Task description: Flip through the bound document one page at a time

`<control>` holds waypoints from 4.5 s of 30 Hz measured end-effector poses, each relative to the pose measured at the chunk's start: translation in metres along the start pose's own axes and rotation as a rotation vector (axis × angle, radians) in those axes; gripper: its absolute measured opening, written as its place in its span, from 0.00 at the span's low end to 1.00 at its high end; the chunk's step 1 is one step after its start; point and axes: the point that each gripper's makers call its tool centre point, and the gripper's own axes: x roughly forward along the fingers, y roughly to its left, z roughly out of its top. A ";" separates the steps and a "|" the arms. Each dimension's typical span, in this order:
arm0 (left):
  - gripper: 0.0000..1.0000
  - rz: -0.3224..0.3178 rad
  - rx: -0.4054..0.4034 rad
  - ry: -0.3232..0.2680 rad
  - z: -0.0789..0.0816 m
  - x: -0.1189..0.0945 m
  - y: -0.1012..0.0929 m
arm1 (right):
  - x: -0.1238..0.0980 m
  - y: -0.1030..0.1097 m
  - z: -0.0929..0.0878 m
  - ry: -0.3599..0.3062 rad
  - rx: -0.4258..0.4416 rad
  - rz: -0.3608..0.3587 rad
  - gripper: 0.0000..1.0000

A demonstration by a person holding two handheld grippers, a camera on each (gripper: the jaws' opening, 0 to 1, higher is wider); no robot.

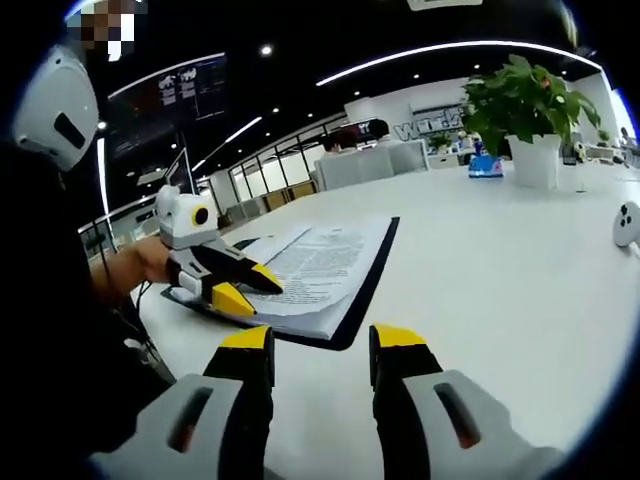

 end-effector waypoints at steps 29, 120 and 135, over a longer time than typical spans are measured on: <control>0.14 0.016 -0.024 -0.013 -0.007 -0.002 -0.009 | 0.034 0.024 0.006 0.038 0.207 0.070 0.37; 0.17 0.042 0.127 -0.011 -0.002 0.014 -0.020 | 0.072 0.006 -0.004 0.010 0.406 -0.082 0.02; 0.24 0.042 0.076 -0.009 -0.001 -0.004 -0.023 | 0.073 0.003 -0.004 -0.014 0.466 -0.086 0.02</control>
